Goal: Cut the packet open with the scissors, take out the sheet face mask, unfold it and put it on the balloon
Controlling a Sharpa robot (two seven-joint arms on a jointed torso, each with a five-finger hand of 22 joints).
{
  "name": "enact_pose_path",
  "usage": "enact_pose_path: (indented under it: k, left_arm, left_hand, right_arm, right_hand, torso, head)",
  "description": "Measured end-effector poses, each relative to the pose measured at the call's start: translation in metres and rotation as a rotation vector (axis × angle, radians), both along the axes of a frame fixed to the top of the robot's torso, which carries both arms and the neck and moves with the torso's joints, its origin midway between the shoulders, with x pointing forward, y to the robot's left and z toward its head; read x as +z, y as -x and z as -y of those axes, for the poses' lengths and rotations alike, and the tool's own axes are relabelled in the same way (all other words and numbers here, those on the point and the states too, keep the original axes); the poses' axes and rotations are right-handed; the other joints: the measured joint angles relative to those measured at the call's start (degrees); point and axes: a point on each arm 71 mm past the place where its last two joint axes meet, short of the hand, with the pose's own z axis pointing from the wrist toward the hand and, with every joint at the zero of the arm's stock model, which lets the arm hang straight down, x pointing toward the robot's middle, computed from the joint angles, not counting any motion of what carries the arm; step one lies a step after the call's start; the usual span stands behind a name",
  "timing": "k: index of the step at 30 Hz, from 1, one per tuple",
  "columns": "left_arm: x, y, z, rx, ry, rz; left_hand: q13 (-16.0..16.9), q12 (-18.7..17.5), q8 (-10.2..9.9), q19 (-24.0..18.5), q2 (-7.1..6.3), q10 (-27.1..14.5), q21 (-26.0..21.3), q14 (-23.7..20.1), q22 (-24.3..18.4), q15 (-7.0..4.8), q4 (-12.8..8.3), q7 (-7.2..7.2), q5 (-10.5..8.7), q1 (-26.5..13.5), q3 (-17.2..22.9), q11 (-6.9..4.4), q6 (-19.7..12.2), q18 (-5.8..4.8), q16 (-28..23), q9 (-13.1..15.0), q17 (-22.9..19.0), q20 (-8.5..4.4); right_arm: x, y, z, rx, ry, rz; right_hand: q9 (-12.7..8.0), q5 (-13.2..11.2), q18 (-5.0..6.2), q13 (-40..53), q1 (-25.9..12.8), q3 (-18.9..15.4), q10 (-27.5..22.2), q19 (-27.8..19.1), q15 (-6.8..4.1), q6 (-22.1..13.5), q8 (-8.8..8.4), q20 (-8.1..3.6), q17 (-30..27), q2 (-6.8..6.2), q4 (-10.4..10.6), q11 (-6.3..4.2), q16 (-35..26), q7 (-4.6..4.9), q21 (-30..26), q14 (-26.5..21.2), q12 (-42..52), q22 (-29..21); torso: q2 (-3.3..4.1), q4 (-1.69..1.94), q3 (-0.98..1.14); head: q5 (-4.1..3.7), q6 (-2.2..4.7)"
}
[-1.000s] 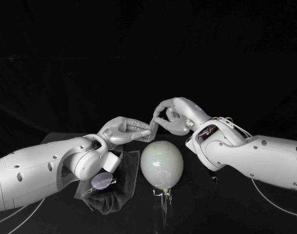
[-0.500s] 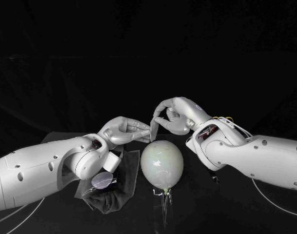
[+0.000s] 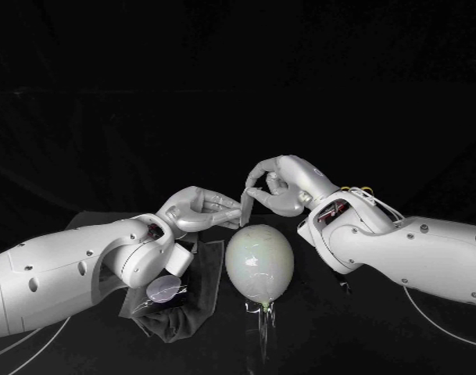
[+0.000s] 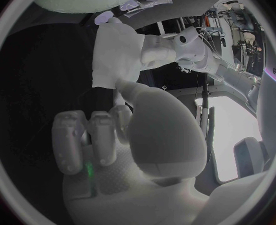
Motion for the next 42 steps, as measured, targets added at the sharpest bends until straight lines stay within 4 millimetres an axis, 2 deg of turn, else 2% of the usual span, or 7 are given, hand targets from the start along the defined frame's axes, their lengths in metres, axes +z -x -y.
enact_pose_path:
  k: [4,7,11,22,30,34,42]
  left_arm:
    - [0.0001,-0.0001,-0.0002,0.004,-0.005,0.005]
    - [0.0002,-0.0003,-0.0007,0.009,-0.006,0.006]
    - [0.0005,-0.0005,-0.0016,0.014,-0.003,0.011]
    - [0.0031,0.0007,-0.0034,0.024,0.016,0.033]
    - [0.0061,0.0005,-0.0023,0.048,0.034,0.069]
    - [0.0075,0.0000,-0.0019,0.066,0.037,0.089]
    - [0.0090,-0.0009,-0.0011,0.102,0.017,0.126]
  left_hand:
    - [0.0,0.0,0.0,0.0,-0.32,0.0,-0.1,0.0,-0.1,0.00,0.0,0.03,0.00,-1.4,0.0,0.01,0.0,0.00,0.0,-0.3,0.0,0.00]
    - [-0.1,-0.8,-0.9,-2.0,-1.34,-1.4,-1.8,-1.4,-0.4,0.88,-0.1,0.83,0.00,-2.6,-0.8,1.00,-1.5,-0.08,-1.2,-0.8,-0.1,0.19]
    - [-0.1,-1.0,-1.2,-4.3,-1.82,-3.9,-3.3,-3.7,-0.5,1.65,-0.3,0.43,0.00,-3.1,-1.3,1.54,-2.7,-1.84,-2.6,-1.1,-0.7,0.07]
    - [-0.1,-1.0,-1.7,-10.7,-2.49,-6.7,-5.8,-6.0,-0.6,2.66,-0.2,0.01,0.00,-3.8,-2.8,2.16,-3.9,-3.63,-4.6,-1.4,-1.4,0.19]
    - [-0.1,-0.8,-1.0,-10.4,-1.80,-6.9,-5.8,-6.2,-0.5,2.47,-0.9,0.31,0.00,-1.7,-2.2,1.95,-3.2,-3.63,-4.9,-1.2,-1.4,0.01]
    - [0.0,-0.4,-0.6,-9.6,-1.74,-6.7,-5.8,-5.9,-0.4,2.15,-1.1,0.41,0.00,-1.2,-1.9,1.72,-2.6,-4.50,-4.9,-1.1,-1.3,0.04]
    - [0.3,1.5,0.9,-4.8,-2.24,-3.8,-4.2,-2.6,0.3,1.07,-0.4,0.24,0.00,-1.9,-2.6,0.66,-0.6,-4.52,-3.3,-0.8,-0.4,-0.13]
  right_arm:
    - [0.0000,0.0000,0.0001,-0.001,0.000,0.000]
    - [0.0000,-0.0001,0.0001,-0.001,0.000,-0.001]
    - [-0.0001,-0.0001,-0.0001,-0.001,0.000,-0.001]
    - [-0.0008,-0.0014,-0.0005,-0.007,0.007,-0.009]
    - [-0.0023,-0.0027,-0.0018,-0.011,0.025,-0.025]
    - [-0.0032,-0.0032,-0.0028,-0.012,0.035,-0.034]
    - [-0.0044,-0.0036,-0.0043,-0.013,0.051,-0.046]
  right_hand:
    - [0.0,0.0,0.00,0.0,0.0,0.0,0.0,0.0,0.00,0.0,0.00,0.00,0.0,0.00,0.0,0.00,-0.1,-0.01,0.0,0.0,0.0,0.0]
    - [0.0,0.0,0.00,0.0,0.0,0.0,0.0,0.0,0.00,0.0,0.00,0.00,0.0,0.00,0.0,0.00,0.0,-0.01,0.0,0.0,0.0,0.0]
    - [0.0,-0.1,0.00,0.0,0.0,0.0,0.0,0.0,0.00,0.0,0.00,0.01,0.0,0.00,0.0,-0.01,0.1,-0.02,0.0,0.0,0.0,0.0]
    - [0.0,-0.2,0.00,0.0,0.0,0.0,-0.1,-0.1,0.00,0.0,0.00,0.10,0.0,0.00,0.0,-0.03,0.0,-0.03,-0.1,0.0,0.0,0.0]
    - [0.0,0.0,0.00,0.0,0.0,0.2,0.1,0.0,0.00,0.0,0.00,-0.04,0.0,0.00,-0.2,-0.19,0.0,-0.05,0.1,0.0,0.0,0.0]
    - [0.0,0.0,0.00,0.0,0.0,0.2,0.1,0.0,0.00,-0.1,0.00,-0.05,0.0,-0.01,-0.2,-0.20,0.0,-0.12,0.1,0.0,0.0,0.0]
    - [0.0,0.0,0.00,0.0,0.0,0.1,0.1,0.0,0.00,-0.1,0.00,-0.05,0.0,-0.01,-0.3,-0.18,0.1,-0.13,0.1,0.0,0.0,0.0]
  torso:
    - [0.00,0.01,-0.01]
    - [0.00,0.03,-0.01]
    - [0.00,0.05,-0.02]
    - [0.00,0.04,-0.02]
    - [0.02,0.04,-0.05]
    - [0.02,0.03,-0.05]
    - [0.02,0.04,-0.02]
  head:
    - [-0.02,-0.01]
    - [-0.02,0.00]
    - [-0.02,0.05]
    - [0.05,0.09]
    - [0.05,0.02]
    - [0.05,-0.02]
    - [0.02,-0.10]
